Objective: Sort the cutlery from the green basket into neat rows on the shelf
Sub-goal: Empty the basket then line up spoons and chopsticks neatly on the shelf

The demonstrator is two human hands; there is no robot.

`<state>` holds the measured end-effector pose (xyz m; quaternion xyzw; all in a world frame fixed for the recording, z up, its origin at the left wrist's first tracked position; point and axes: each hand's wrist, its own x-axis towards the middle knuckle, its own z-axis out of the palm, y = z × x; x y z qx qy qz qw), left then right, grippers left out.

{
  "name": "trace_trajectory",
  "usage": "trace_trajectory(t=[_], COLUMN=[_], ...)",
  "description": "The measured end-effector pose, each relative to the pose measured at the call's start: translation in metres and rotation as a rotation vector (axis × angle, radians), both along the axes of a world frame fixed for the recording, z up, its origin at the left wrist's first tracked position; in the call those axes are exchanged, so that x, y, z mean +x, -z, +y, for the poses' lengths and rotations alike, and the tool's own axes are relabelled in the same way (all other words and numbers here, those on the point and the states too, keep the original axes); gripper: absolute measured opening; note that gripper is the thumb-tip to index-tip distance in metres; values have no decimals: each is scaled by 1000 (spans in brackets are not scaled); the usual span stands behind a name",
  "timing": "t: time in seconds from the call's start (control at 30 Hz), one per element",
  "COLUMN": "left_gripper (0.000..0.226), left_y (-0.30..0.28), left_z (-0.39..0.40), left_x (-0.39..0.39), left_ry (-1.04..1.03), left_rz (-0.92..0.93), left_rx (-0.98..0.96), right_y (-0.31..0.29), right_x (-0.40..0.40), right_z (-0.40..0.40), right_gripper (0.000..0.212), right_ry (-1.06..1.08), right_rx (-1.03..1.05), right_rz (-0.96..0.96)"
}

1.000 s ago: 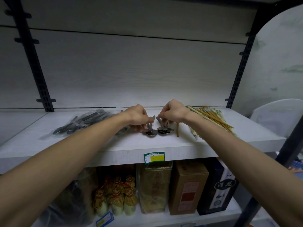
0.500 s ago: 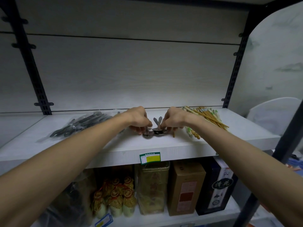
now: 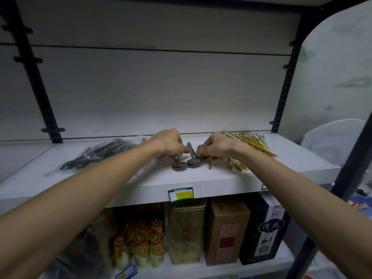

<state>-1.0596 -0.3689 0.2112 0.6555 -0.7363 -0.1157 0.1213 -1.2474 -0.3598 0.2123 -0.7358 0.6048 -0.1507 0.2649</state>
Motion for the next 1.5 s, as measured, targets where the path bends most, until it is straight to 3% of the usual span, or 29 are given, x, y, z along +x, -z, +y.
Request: trace_trajectory(t=[0.6,0.93,1.27,1.5], left_gripper=[39,3,24,26], left_y=[10,6,-4,7], left_z=[-4,0,2,11], left_x=[-17,-14,7,20], left_ry=[13,21,-61,-47], left_rz=[238,329,402,292], left_rx=[246,313,213,215], right_y=[21,23,17,15], right_x=[-5,-3,7,19], right_z=[-9,-14,-8,0], right_gripper=[14,14,11,17], right_ry=[30,40,55,10], right_rx=[-109,-168,-222,-235], right_rz=[-73,3,-30,132])
